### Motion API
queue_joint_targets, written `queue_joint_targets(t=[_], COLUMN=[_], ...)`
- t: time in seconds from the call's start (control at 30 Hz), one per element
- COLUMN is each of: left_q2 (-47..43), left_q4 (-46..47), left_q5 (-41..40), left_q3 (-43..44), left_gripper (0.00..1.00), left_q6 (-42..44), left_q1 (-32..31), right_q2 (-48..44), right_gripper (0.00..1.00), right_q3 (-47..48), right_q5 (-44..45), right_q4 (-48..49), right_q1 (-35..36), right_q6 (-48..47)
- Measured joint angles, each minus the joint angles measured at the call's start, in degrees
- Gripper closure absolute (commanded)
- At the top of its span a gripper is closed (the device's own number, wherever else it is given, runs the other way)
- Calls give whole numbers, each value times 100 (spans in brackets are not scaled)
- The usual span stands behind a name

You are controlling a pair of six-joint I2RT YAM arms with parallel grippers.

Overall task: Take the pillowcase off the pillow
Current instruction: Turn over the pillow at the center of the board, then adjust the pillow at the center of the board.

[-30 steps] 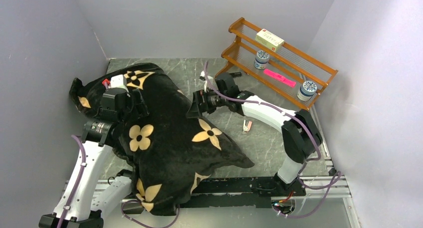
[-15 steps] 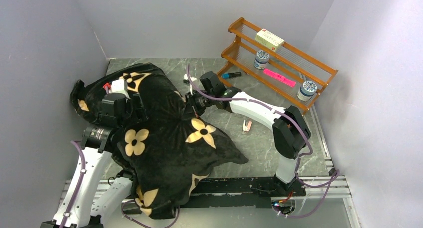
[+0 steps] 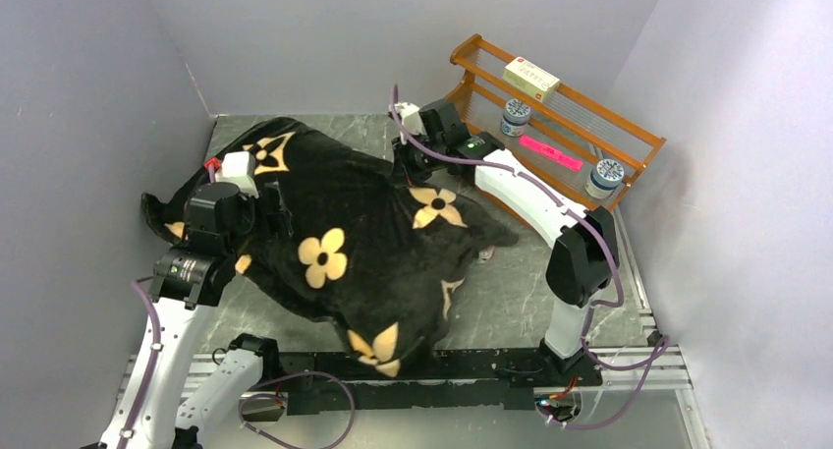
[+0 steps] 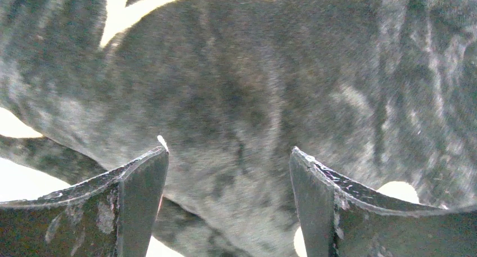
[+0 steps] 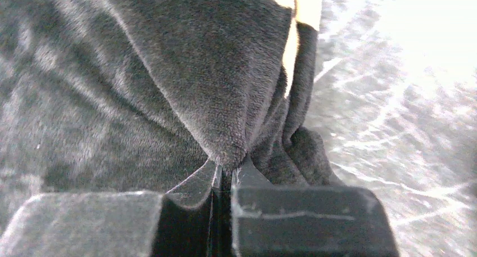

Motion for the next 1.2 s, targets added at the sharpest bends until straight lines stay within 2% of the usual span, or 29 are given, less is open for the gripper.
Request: queue_joint_targets(t=[0.13,0.17,0.23,0.37,0.5,0.6,0.63,0.73,0.9,1.2], left_q2=[7,15,79,256,597,994,1141,1545,2173,3591], left_q4=[0,-2,-9,-2,-24,-52,-83,-74,188,555], left_q5=[61,59,59,59,59,31,-7,-164,-286,275], left_q3=[133,184,313,481,566,752,850,1235,1801,2771], left_gripper=[13,13,12,11,8,6,6,4,4,3], left_q6=[136,160,186,203,203,219,232,273,284,278], left_q1=[0,0,0,0,0,0,0,0,109,918], right_q2=[0,0,0,-79,-710,-1259,-1425,-1869,-2837,-4833], right_gripper=[100,97,82,45,25,4,1,0,0,0], right_q3=[0,0,-2,-149,-820,-1180,-1263,-1528,-2494,-3991], right_q5=[267,282,271,293,463,669,774,1132,1663,2323], right_q4=[-2,-2,0,140,516,634,660,726,752,339], right_q1=[-258,-293,-323,-328,-431,-487,-503,-525,-531,-564], right_q6=[-2,-2,9,129,251,317,352,533,1215,2371])
